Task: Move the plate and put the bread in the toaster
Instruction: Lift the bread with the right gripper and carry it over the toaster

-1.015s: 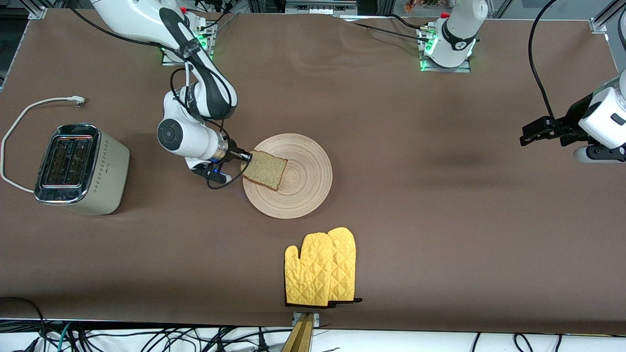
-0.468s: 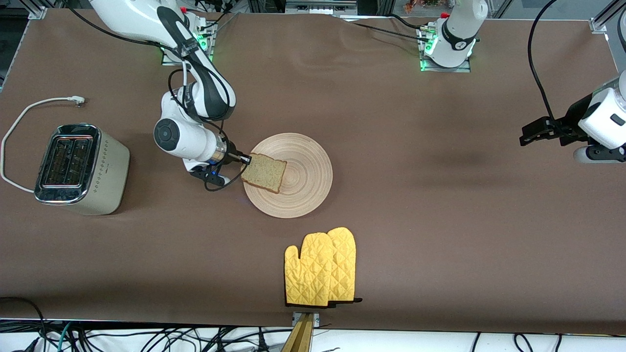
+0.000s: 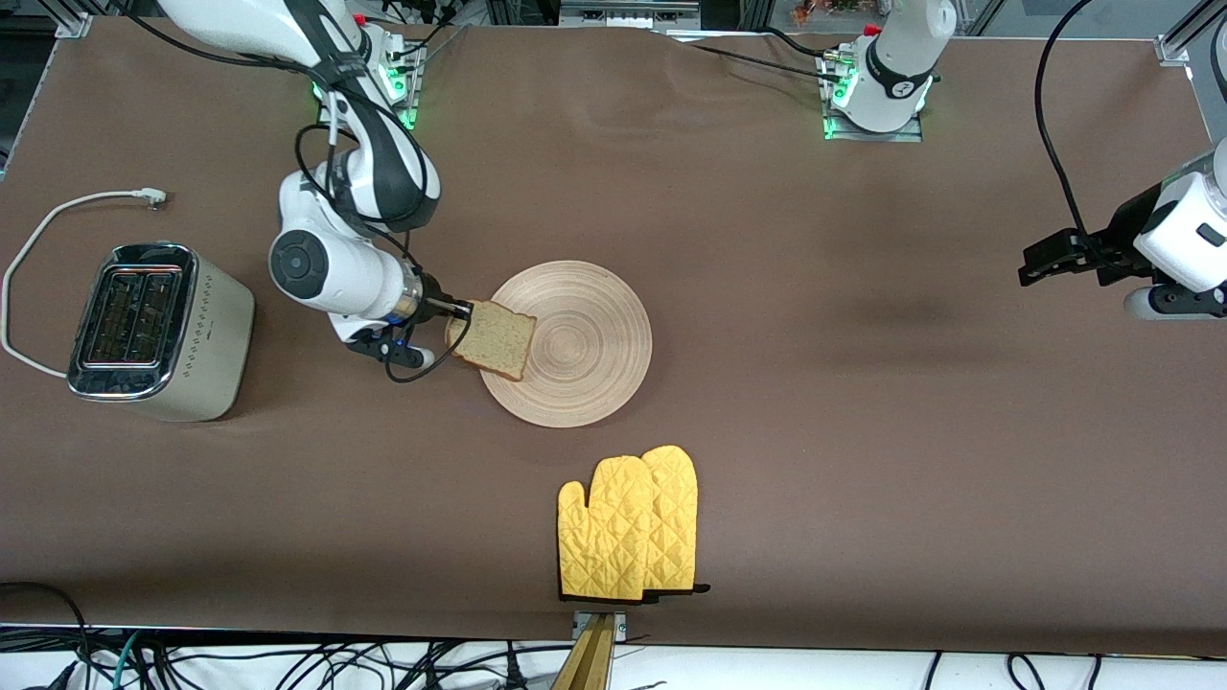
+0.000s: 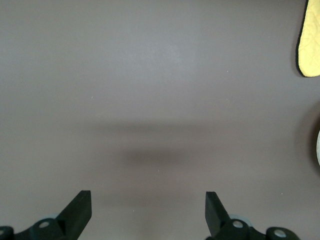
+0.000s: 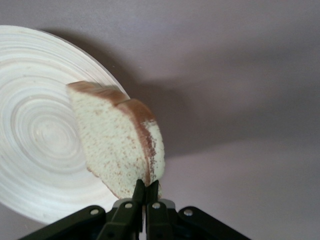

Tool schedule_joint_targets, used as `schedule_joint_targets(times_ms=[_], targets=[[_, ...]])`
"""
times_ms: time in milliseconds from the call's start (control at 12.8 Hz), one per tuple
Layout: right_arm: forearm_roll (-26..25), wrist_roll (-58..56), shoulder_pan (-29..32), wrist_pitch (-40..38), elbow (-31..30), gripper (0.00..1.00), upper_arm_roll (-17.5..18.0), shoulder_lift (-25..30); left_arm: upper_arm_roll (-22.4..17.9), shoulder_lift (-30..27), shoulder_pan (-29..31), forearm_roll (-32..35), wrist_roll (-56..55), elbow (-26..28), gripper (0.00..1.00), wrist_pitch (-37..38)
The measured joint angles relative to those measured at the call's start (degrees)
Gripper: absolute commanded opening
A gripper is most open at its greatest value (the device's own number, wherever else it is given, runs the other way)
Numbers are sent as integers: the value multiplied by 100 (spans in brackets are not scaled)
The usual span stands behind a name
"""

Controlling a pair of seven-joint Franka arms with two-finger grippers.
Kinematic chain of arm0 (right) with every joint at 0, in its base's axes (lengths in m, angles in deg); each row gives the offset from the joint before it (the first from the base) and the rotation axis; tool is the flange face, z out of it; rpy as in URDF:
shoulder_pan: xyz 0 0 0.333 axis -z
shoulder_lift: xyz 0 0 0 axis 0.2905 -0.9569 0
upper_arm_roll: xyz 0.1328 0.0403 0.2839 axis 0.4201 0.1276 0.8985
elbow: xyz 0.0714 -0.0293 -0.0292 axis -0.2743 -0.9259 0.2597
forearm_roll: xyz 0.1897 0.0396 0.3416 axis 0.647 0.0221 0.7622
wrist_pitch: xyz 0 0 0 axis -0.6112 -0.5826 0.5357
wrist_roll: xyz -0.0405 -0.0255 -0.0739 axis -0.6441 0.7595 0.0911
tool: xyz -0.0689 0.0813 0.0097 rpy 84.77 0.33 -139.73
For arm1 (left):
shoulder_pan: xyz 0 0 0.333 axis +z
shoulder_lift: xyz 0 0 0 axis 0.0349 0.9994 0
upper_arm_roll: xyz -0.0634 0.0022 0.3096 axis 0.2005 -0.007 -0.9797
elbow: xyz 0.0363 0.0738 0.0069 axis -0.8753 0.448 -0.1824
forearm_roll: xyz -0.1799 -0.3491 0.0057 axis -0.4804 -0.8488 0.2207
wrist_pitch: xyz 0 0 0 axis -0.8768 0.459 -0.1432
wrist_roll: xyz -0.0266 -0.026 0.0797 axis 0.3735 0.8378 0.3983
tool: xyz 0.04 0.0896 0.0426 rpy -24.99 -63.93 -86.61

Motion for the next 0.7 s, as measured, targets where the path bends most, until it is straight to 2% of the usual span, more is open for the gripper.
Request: schedule_joint_targets(times_ms=[390,547,703], targets=[[-835,-29,17,-2297,1150,0,-343,326,-3,0,5,0,0,0,100,29],[-1306,-385,20,-2989,1461,0,-510,361,-5,0,7,0,0,0,100,31],[-1840,-1010,23,-3459,1614,0,-823,396,-7,0,8,0,0,0,100,32]])
